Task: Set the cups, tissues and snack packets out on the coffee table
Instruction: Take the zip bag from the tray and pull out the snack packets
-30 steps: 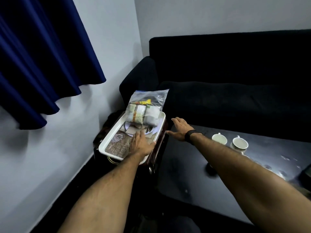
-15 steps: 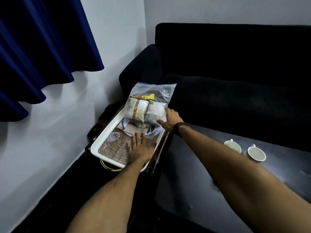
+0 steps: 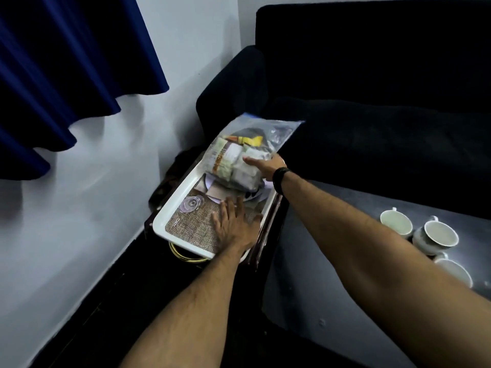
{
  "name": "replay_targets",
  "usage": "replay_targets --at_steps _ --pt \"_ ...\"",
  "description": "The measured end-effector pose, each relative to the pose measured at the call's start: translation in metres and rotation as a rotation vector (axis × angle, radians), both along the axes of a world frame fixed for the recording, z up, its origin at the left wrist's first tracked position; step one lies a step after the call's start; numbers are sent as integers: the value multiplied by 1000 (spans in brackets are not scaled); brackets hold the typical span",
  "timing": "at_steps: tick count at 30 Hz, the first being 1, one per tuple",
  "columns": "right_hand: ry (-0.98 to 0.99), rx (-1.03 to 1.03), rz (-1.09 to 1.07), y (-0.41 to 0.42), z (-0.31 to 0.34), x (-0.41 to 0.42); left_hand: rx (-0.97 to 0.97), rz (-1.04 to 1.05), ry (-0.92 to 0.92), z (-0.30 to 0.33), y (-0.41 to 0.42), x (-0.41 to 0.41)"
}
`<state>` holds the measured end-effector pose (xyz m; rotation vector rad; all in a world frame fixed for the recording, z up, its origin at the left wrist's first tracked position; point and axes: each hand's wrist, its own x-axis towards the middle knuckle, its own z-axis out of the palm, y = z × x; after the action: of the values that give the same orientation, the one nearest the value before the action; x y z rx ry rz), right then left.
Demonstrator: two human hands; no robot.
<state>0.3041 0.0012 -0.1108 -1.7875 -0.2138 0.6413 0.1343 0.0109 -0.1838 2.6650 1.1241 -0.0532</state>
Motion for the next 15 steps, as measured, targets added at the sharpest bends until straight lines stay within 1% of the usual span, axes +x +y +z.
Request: replay_targets --at_steps 1,4,5,9,11,13,14,15 --pt "-29 -3 0 4 -1 -3 10 1 -5 -1 0 0" --pt "-236 -148 -41 10 0 -18 10 5 2 -2 2 1" --pt "-253 -126 -65 10 0 -22 5 7 7 -3 3 1" --pt "-215 178 -111 -18 22 -29 -37 1 38 3 2 1" --pt "-237 248 -132 -44 36 -23 -78 -7 77 13 3 -2" --pt "-253 278 -123 -77 46 -13 -180 6 95 27 2 -3" --pt "-254 287 -121 -96 51 -8 -262 44 61 37 0 -2" --pt "-251 292 -125 -111 53 -4 -346 105 -12 45 -2 1"
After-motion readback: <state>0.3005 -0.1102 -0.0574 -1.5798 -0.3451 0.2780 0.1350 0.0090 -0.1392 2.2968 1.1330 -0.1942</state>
